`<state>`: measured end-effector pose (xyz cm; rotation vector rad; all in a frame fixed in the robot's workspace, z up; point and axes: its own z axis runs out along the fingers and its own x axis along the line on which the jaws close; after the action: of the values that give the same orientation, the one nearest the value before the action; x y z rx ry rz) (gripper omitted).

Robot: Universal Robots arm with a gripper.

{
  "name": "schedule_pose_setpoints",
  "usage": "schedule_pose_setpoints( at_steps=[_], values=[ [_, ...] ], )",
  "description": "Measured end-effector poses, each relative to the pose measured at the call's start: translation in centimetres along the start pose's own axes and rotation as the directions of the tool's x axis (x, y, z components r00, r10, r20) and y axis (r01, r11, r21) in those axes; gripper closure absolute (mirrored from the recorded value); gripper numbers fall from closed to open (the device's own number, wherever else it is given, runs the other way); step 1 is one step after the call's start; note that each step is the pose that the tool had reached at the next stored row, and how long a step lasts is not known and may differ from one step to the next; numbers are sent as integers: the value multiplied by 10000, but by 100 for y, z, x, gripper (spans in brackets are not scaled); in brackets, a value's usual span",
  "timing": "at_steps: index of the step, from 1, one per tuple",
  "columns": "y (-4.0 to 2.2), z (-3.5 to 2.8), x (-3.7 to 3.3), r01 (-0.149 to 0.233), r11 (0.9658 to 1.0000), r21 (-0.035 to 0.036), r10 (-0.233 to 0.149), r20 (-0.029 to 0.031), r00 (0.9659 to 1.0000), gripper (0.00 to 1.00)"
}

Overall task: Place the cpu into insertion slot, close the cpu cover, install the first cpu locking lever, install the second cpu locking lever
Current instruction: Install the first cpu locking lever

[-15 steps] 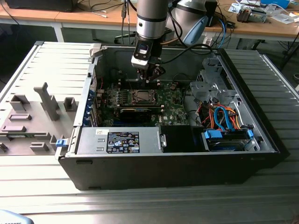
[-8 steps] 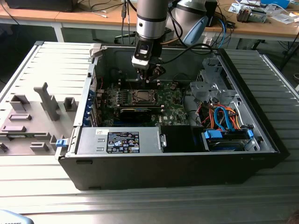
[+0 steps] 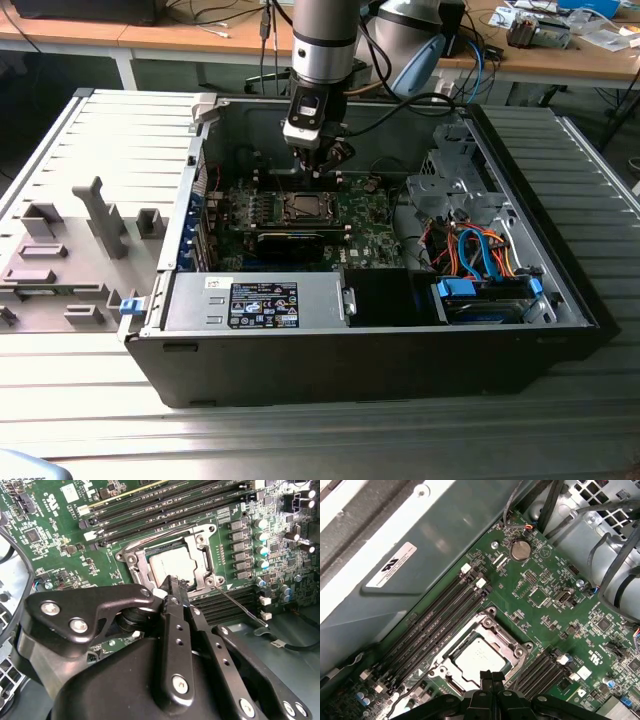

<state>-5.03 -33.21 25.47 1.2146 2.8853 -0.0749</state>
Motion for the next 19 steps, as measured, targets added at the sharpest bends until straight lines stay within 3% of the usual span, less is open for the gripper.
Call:
schedule_pose_setpoints(
  at_steps=[19],
  values=[
    [0, 0, 0, 287, 9996, -8, -287, 12, 9996, 89]
  ],
)
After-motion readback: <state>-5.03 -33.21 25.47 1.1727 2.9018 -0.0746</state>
